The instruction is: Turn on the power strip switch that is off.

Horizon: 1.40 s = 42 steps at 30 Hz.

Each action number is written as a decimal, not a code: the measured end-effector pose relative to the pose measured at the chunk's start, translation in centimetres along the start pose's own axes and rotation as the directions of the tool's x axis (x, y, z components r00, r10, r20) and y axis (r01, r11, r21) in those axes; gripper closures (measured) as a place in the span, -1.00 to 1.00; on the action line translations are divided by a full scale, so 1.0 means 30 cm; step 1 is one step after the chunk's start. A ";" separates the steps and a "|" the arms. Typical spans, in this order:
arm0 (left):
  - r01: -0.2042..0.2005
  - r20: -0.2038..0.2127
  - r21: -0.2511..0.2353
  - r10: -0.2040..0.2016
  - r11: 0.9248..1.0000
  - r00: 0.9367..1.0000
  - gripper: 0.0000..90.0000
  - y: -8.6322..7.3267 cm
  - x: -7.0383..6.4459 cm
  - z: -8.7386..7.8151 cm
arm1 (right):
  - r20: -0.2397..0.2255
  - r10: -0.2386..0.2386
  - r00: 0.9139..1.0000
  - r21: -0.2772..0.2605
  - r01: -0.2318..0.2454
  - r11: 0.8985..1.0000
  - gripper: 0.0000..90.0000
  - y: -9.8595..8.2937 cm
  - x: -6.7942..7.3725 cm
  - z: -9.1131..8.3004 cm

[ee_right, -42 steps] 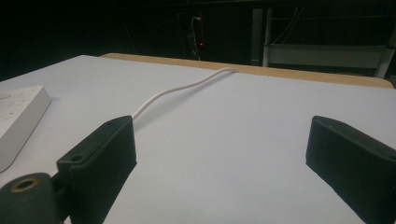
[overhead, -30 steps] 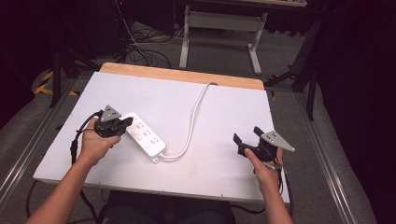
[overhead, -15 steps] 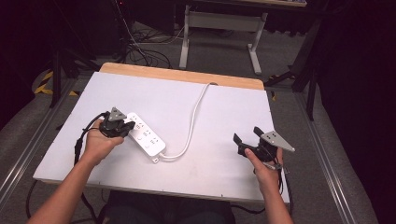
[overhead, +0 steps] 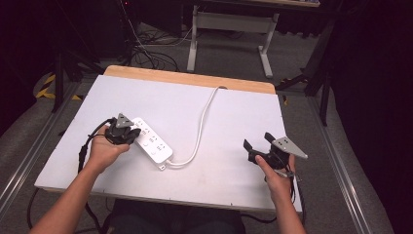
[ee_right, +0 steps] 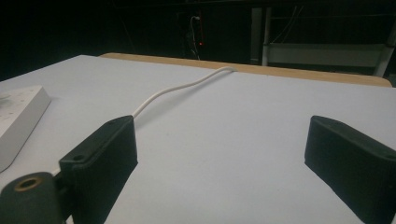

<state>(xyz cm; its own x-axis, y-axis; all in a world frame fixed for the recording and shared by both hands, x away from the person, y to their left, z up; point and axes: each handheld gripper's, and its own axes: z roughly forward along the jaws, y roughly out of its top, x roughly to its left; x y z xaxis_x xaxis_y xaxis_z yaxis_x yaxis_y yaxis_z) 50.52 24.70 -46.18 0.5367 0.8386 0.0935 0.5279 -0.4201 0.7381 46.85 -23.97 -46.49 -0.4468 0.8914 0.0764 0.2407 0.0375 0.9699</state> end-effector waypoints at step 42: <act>0.010 -0.009 0.015 -0.010 1.000 1.000 1.00 -0.005 -0.012 0.014 | 0.003 -0.004 1.000 0.000 0.004 1.000 -0.77 0.001 0.007 -0.007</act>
<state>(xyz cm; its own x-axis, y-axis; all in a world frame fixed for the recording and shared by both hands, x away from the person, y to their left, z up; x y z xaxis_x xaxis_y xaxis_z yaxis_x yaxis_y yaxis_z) 50.51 24.31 -46.60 0.5257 0.8456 0.0924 0.5427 -0.4170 0.7291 46.57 -23.87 -46.41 -0.4456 0.8924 0.0720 0.2389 0.0410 0.9702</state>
